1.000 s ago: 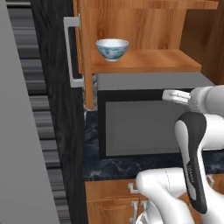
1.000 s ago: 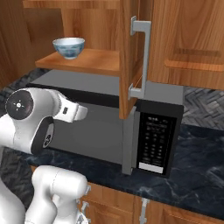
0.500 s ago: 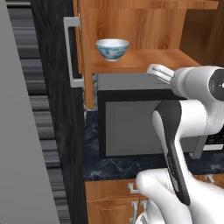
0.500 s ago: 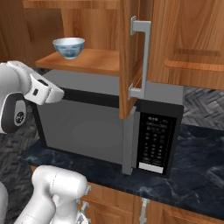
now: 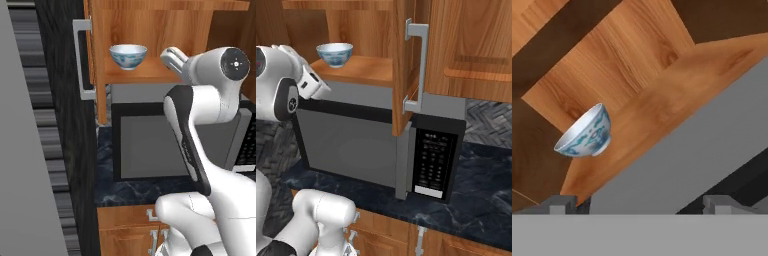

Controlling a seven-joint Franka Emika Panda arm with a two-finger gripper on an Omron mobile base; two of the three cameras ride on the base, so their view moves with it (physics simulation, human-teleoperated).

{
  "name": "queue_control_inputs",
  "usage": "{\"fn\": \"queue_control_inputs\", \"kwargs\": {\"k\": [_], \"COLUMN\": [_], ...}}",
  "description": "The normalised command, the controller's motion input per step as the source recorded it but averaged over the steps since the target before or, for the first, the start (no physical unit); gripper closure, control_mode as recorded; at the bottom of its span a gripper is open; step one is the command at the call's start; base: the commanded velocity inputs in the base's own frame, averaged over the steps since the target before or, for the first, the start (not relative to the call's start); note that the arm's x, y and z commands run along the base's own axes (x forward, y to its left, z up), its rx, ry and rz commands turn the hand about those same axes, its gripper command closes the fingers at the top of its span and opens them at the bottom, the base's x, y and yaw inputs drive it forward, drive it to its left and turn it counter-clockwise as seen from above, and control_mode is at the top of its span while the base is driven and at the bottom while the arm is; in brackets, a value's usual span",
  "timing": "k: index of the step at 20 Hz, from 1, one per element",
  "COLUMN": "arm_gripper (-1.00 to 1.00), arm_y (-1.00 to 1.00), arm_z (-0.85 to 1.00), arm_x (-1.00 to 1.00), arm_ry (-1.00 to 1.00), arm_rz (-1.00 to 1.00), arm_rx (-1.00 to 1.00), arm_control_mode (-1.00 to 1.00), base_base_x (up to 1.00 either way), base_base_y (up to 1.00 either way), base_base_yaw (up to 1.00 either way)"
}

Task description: Take the smaller bowl and place it next to the appetizer plate on the dining counter , and place the larger bowl next to the plate with cooked food.

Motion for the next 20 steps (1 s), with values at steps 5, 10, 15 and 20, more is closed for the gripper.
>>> {"fn": "queue_control_inputs", "kwargs": {"k": [5, 10, 15, 20], "arm_gripper": [-1.00, -1.00, -1.00, -1.00], "arm_y": [0.08, 0.01, 0.23, 0.25], "arm_z": [0.01, 0.04, 0.00, 0.00], "arm_x": [0.56, 0.55, 0.74, 0.77], "arm_ry": [0.01, 0.05, 0.10, 0.08], "arm_rz": [0.00, 0.00, 0.02, 0.00], "arm_rx": [0.02, -0.01, -0.01, 0.00], "arm_control_mode": [-1.00, -1.00, -1.00, -1.00], "base_base_x": [0.00, 0.00, 0.00, 0.00], "base_base_y": [0.00, 0.00, 0.00, 0.00], "base_base_yaw": [0.00, 0.00, 0.00, 0.00]}}
